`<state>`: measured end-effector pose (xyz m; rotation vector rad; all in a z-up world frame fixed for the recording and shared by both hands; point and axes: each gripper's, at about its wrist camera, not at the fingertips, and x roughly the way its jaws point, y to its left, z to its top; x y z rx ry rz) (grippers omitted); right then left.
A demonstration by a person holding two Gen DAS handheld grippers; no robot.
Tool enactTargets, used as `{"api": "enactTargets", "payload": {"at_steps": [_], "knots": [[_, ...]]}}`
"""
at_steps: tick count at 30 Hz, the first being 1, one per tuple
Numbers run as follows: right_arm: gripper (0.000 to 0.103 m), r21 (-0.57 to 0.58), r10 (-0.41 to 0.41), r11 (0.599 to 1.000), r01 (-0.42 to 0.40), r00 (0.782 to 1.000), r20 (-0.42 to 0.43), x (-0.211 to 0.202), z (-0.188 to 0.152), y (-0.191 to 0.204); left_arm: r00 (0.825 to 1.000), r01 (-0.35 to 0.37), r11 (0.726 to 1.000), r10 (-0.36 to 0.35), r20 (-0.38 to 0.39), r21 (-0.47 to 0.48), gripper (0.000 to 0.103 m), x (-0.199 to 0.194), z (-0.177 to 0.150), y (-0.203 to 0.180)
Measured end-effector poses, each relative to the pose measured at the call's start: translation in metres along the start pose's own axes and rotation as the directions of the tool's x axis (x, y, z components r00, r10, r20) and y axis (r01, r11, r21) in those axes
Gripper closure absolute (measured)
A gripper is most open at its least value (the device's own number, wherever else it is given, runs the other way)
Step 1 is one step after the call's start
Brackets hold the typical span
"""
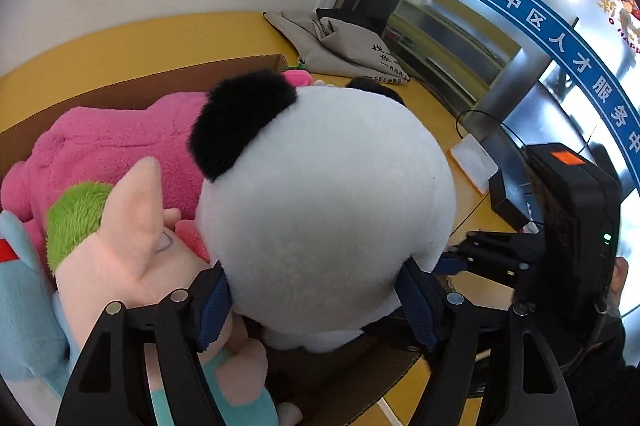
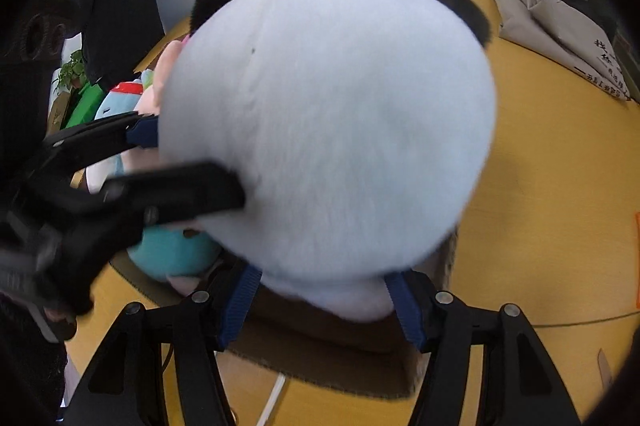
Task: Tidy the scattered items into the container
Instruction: 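Grasp the white panda with the right gripper and lower it into the box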
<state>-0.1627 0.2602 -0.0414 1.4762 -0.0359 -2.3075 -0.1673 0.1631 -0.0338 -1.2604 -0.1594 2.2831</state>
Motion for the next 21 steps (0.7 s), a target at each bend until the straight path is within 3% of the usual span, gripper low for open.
{"api": "enactTargets", "payload": {"at_steps": [6,9,11,13,15,17,21], "knots": [[0.042,-0.016,-0.013,1.000,0.016,0.989,0.145,-0.059,-0.009,0.007,1.000,-0.019,0.999,0.019,0.010,0.032,0.023,0.003,-0.005,-0.006],[0.054,-0.019,-0.035,0.999,0.041,0.973,0.227,-0.088,0.010,0.009,1.000,-0.023,0.999,0.023,0.013,0.034,0.022,0.003,-0.005,-0.005],[0.060,-0.003,-0.036,0.999,0.038,0.967,0.252,-0.091,0.041,0.002,1.000,-0.026,0.999,0.025,0.015,0.039,0.020,0.000,-0.007,-0.004],[0.071,0.007,-0.050,0.999,0.050,0.978,0.203,-0.070,0.065,-0.009,0.999,-0.030,0.998,0.029,0.024,0.048,0.018,-0.002,-0.009,-0.005],[0.073,0.010,-0.086,0.996,0.086,0.988,0.126,-0.041,0.087,-0.018,0.998,-0.047,0.998,0.045,0.033,0.051,0.018,-0.004,-0.012,-0.005],[0.074,-0.005,-0.118,0.993,0.119,0.990,0.077,-0.013,0.087,-0.016,0.997,-0.058,0.997,0.056,0.046,0.052,0.018,-0.009,-0.014,-0.004],[0.074,-0.017,-0.156,0.987,0.157,0.986,0.056,-0.010,0.074,-0.011,0.995,-0.054,0.999,0.053,0.086,0.004,0.019,-0.026,-0.020,0.001]]}}
